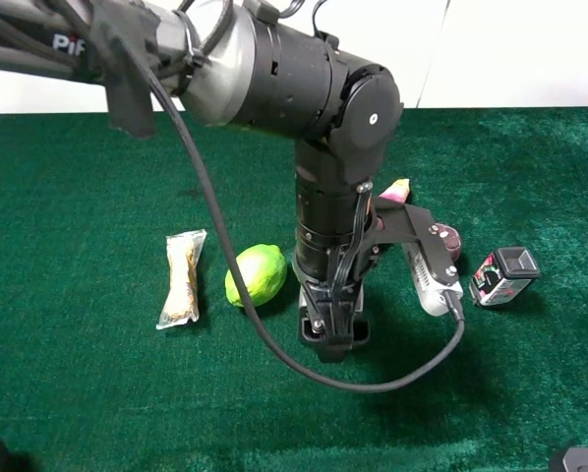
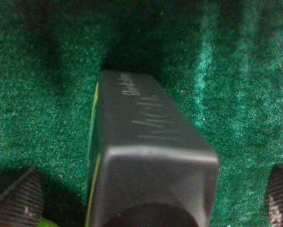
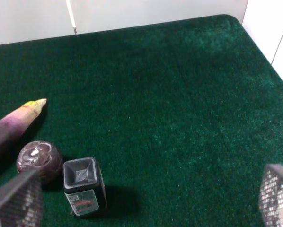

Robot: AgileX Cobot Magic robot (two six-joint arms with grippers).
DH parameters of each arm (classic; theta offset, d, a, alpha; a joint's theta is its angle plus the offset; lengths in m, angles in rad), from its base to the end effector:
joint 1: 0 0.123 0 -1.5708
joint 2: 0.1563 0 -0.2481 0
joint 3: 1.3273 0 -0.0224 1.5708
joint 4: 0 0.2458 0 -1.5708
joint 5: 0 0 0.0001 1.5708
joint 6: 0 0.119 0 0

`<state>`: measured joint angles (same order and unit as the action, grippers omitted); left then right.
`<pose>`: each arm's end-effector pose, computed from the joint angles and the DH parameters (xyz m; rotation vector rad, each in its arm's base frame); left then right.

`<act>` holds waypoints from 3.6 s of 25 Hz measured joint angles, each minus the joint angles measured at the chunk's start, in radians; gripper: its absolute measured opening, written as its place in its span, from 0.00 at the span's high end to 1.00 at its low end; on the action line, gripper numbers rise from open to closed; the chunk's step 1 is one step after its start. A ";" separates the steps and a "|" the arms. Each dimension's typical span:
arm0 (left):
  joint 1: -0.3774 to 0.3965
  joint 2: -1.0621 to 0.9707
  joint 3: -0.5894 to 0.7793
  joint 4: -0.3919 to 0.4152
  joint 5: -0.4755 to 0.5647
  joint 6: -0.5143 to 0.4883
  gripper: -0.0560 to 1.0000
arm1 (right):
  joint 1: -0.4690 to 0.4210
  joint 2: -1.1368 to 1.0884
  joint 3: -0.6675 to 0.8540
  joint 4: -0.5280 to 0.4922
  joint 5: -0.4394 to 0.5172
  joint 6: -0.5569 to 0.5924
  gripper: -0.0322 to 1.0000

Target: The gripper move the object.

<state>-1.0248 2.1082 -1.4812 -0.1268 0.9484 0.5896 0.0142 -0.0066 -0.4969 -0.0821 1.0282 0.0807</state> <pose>0.1926 -0.3406 0.0887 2.1481 2.2049 -0.1870 0.0540 -0.0076 0.2653 0.0690 2.0047 -0.0370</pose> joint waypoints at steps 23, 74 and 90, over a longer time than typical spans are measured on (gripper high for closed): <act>-0.002 0.001 0.000 0.040 -0.040 0.001 0.54 | 0.000 0.000 0.000 0.003 0.000 0.000 0.30; 0.007 -0.047 -0.422 0.169 0.211 -0.402 0.54 | 0.000 0.000 0.000 0.003 -0.001 0.000 0.30; 0.164 -0.035 -0.449 0.183 0.208 -0.555 0.54 | 0.000 0.000 0.000 0.003 -0.001 0.000 0.30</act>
<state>-0.8610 2.0736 -1.9297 0.0564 1.1568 0.0342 0.0142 -0.0066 -0.4969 -0.0787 1.0274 0.0807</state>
